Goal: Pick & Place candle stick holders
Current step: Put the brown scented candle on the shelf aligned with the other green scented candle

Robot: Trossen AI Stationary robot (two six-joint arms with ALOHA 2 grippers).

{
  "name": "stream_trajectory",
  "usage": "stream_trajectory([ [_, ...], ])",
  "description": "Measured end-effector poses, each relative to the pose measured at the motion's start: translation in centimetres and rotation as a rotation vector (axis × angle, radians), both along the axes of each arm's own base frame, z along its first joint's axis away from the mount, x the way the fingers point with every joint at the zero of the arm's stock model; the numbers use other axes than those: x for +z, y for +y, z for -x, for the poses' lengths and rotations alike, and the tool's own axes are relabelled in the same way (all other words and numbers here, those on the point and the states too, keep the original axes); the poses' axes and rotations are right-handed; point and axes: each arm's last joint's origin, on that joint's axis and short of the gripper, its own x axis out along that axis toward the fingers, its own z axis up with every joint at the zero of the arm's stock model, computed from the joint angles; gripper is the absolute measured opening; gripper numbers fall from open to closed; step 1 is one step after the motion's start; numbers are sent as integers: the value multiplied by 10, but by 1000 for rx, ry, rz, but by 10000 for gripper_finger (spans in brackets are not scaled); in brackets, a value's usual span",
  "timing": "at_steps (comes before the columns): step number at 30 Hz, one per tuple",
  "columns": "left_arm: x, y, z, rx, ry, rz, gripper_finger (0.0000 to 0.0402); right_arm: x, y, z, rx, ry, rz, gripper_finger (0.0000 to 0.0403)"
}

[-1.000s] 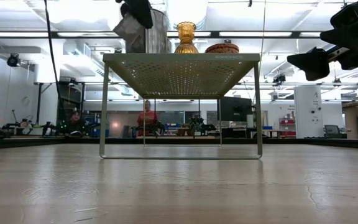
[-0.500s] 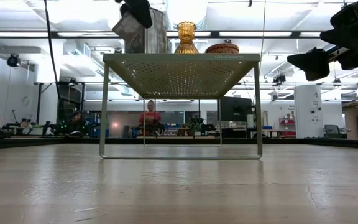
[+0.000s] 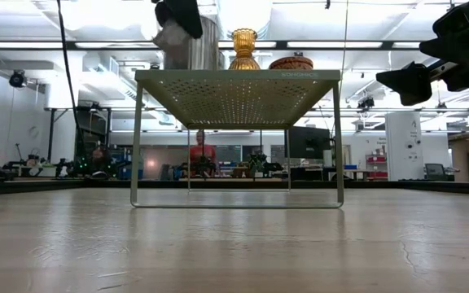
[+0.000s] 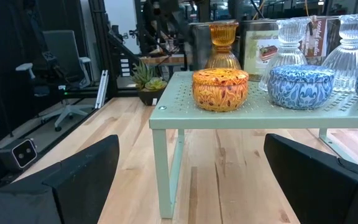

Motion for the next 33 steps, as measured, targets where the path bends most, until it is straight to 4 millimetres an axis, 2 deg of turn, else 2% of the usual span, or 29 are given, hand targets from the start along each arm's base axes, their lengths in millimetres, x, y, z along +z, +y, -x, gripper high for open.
stream_trajectory([
  [3,0,-1,1,-6,10,-58,399,0,0,0,0,0,0,391],
  [15,0,-13,0,-86,-1,2,399,0,0,0,0,0,0,391],
  [33,0,-14,-1,-112,-2,11,400,0,0,0,0,0,0,391],
])
